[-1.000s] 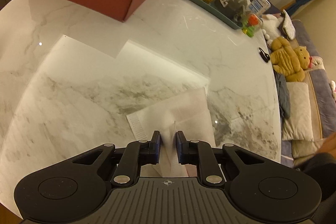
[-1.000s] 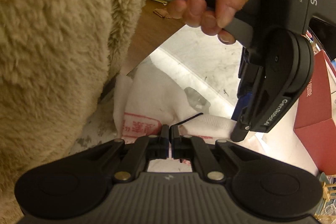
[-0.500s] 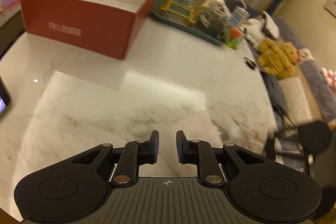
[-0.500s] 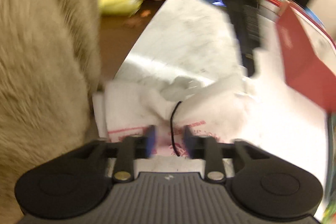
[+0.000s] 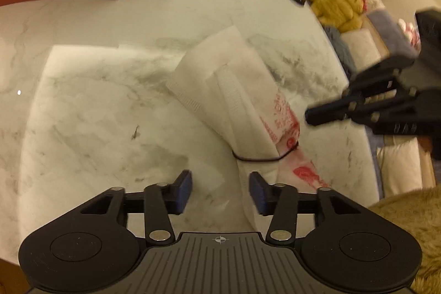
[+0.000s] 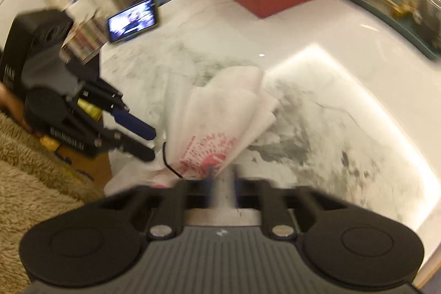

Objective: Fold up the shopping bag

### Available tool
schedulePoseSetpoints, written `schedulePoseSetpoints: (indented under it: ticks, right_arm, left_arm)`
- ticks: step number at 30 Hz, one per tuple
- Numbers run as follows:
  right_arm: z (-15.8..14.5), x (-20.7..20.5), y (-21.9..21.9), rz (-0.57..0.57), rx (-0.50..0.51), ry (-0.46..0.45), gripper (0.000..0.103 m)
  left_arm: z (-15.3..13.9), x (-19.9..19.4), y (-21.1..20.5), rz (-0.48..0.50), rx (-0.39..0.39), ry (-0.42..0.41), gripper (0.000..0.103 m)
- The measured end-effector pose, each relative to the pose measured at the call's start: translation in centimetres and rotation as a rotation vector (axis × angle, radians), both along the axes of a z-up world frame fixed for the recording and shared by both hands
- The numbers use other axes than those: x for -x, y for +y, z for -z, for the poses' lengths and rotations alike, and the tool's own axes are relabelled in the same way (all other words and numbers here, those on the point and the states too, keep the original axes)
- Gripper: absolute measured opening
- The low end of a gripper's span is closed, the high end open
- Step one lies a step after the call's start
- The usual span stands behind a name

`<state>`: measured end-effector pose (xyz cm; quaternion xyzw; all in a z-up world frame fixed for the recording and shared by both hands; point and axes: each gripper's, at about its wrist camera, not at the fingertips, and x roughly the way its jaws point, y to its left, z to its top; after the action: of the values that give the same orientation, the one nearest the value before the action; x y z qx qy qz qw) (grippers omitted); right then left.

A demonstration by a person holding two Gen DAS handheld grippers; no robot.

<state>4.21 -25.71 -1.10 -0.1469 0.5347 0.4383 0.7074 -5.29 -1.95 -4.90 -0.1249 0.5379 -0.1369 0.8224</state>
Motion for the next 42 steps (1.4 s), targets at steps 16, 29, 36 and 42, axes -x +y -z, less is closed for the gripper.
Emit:
schedulePoseSetpoints:
  ticks: [16, 29, 36, 42]
  right_arm:
    - [1.6, 2.2, 2.2, 0.051, 0.081, -0.095, 0.014]
    - [2.2, -4.9, 2.5, 0.203, 0.168, -0.181, 0.103]
    - [0.5, -4.5, 0.0, 0.496, 0.112, -0.167, 0.103]
    - [1.3, -2.2, 2.7, 0.724, 0.286, -0.197, 0.103]
  left_arm:
    - [-1.3, -6.4, -3.4, 0.153, -0.053, -0.147, 0.077]
    - [-3.3, -12.5, -3.3, -0.046, -0.298, -0.17, 0.101]
    - [-6.3, -10.3, -1.5, -0.162, -0.447, -0.192, 0.103]
    - [-6.1, -8.6, -0.4, -0.194, -0.367, -0.139, 0.103]
